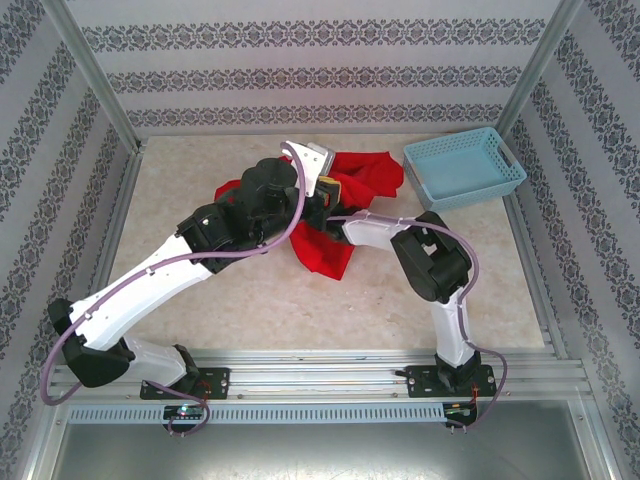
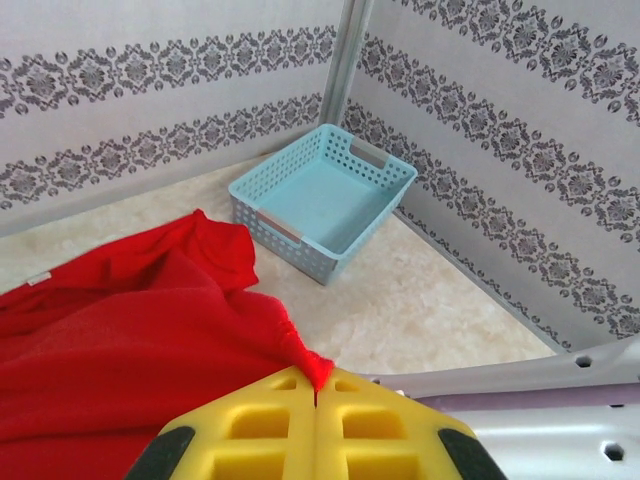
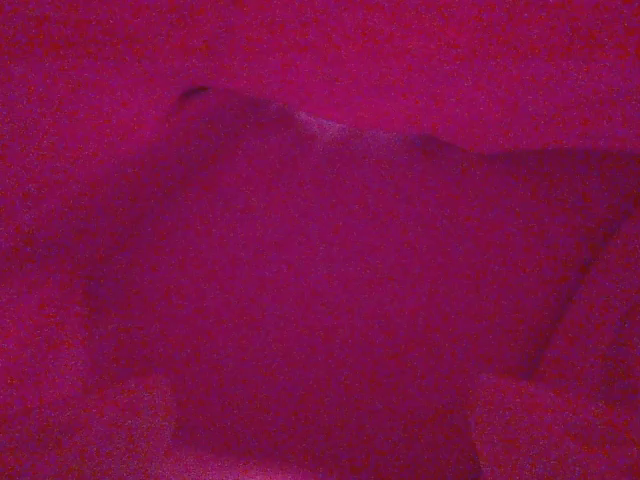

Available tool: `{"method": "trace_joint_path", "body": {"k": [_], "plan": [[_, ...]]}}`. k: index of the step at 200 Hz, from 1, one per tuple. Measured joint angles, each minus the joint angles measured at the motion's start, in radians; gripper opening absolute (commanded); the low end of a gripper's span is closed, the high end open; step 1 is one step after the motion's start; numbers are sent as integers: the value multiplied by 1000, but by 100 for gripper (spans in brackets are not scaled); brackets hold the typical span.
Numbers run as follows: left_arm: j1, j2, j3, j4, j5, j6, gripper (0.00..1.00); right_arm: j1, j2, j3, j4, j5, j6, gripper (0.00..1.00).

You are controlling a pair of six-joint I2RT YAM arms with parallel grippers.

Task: Fold the inside-out t-shirt
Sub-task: Turn the T-shirt inside out at the center of the table.

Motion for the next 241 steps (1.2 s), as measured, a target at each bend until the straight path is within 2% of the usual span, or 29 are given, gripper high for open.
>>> {"method": "trace_joint_path", "body": {"k": [45, 67, 97, 120, 162, 169, 184, 221, 241], "plan": [[-4, -52, -18, 9, -57, 9, 0, -59, 42, 80, -188, -16, 103, 77], [-5, -70, -18, 8, -128, 23, 0, -70, 47, 85, -232, -16, 122, 77], [-2, -69, -18, 5, -234, 44, 0, -59, 5, -42, -153, -60, 102, 78], [10, -59, -11, -11, -270, 53, 0, -47, -70, -154, -86, -82, 68, 78], [16, -55, -10, -14, -200, 56, 0, -79, -82, -137, -123, -79, 103, 78], [16, -55, -10, -14, -183, 56, 0, -88, -68, -107, -152, -75, 116, 82], [16, -55, -5, -16, -154, 56, 0, -98, -23, -21, -214, -68, 138, 85], [16, -55, 14, -16, -104, 56, 0, -101, 110, 206, -370, -64, 174, 85], [16, -54, 26, -18, -98, 56, 0, -95, 160, 278, -445, -59, 177, 79]]}}
